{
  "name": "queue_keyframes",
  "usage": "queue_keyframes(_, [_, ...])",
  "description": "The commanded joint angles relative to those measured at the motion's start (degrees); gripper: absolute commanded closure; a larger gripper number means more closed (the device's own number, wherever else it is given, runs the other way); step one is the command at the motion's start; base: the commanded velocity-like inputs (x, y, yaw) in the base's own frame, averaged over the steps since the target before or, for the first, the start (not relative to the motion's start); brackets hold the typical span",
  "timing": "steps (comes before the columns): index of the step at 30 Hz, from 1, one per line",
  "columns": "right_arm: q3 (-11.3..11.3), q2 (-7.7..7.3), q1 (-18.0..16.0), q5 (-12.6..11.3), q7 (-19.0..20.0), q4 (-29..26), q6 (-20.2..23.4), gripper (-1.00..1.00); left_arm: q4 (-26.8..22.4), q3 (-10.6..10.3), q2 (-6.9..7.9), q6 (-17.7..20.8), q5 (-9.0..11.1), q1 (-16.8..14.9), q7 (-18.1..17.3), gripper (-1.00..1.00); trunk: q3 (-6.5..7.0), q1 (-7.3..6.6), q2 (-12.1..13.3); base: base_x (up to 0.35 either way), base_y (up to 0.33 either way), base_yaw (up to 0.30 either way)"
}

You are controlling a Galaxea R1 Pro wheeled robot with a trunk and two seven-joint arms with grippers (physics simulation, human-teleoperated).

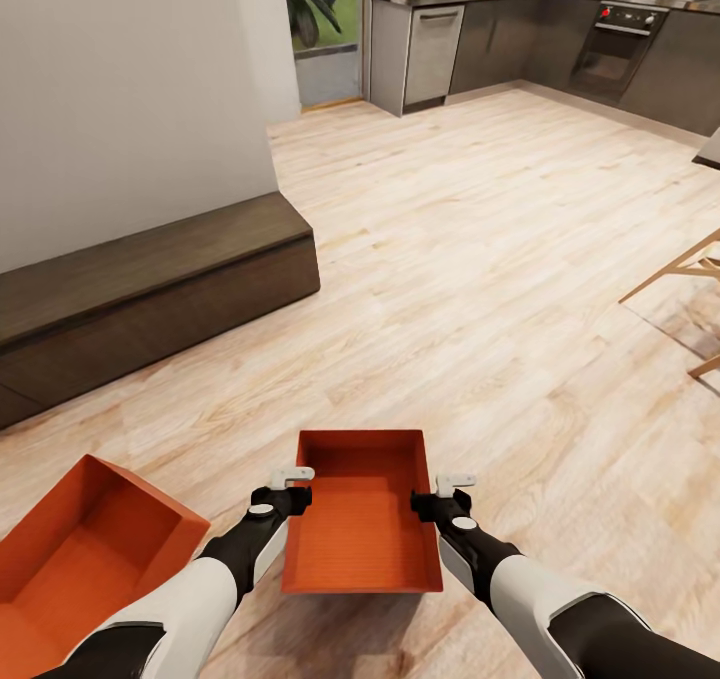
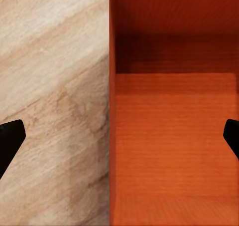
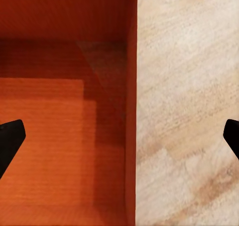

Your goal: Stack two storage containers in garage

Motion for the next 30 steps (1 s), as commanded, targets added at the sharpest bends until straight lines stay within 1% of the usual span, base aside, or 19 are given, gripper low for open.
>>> queue_keyframes(1, [0.50, 0.01, -0.03, -0.55, -0.19, 0.06, -0.20, -1.00, -0.07, 0.33, -0.04, 0.21, -0.55, -0.01, 0.10, -1.00, -0.22, 0.22, -0.43, 0.000, 0.000, 0.000])
queue_keyframes(3, [0.50, 0.01, -0.03, -0.55, -0.20, 0.06, -0.20, -1.00, -0.05, 0.34, -0.04, 0.21, -0.25, -0.01, 0.10, -1.00, -0.57, 0.66, -1.23, 0.000, 0.000, 0.000])
queue_keyframes(5, [0.50, 0.01, -0.03, -0.57, -0.19, 0.06, -0.20, -1.00, 0.01, 0.35, -0.04, 0.21, 0.49, -0.01, 0.10, -1.00, -0.93, 1.10, -2.04, 0.000, 0.000, 0.000])
queue_keyframes(8, [0.50, 0.01, -0.03, -0.63, -0.22, 0.06, -0.21, -1.00, 0.27, 0.34, 0.02, 0.21, 3.02, -0.01, 0.10, -1.00, -1.47, 1.76, -3.24, 0.000, 0.000, 0.000])
queue_keyframes(9, [0.50, 0.01, -0.03, -0.65, -0.21, 0.06, -0.21, -1.00, 0.31, 0.34, 0.04, 0.21, 3.41, -0.01, 0.10, -1.00, -1.65, 1.98, -3.64, 0.000, 0.000, 0.000])
queue_keyframes(10, [0.50, 0.01, -0.03, -0.74, -0.21, 0.09, -0.20, -1.00, 0.67, 0.32, 0.22, 0.21, 4.43, -0.01, 0.10, -1.00, -1.83, 2.20, -4.04, 0.000, 0.000, 0.000])
queue_keyframes(11, [0.50, 0.01, -0.03, -0.78, -0.22, 0.11, -0.20, -1.00, 0.86, 0.30, 0.31, 0.21, 4.69, -0.01, 0.10, -1.00, -2.01, 2.42, -4.44, 0.000, 0.000, 0.000])
queue_keyframes(14, [0.50, -0.01, -0.03, -0.91, -0.19, 0.76, -0.24, -1.00, 1.15, 0.28, 0.44, 0.21, 5.03, -0.01, 0.10, -1.00, -2.55, 3.08, -5.64, 0.000, 0.000, 0.000])
queue_keyframes(23, [0.41, -0.08, -0.03, -1.15, -0.18, 2.74, -0.34, -1.00, 1.85, 0.27, 0.56, 0.21, 5.22, -0.01, 0.10, -1.00, -4.17, 5.05, -9.25, 0.000, 0.000, 0.000])
queue_keyframes(30, [0.41, -0.06, 0.32, -1.13, -0.17, 5.01, -2.15, -1.00, 3.12, 0.31, 0.57, 0.21, 5.38, -0.01, 0.10, -1.00, -5.42, 6.59, -12.06, 0.000, 0.000, 0.000])
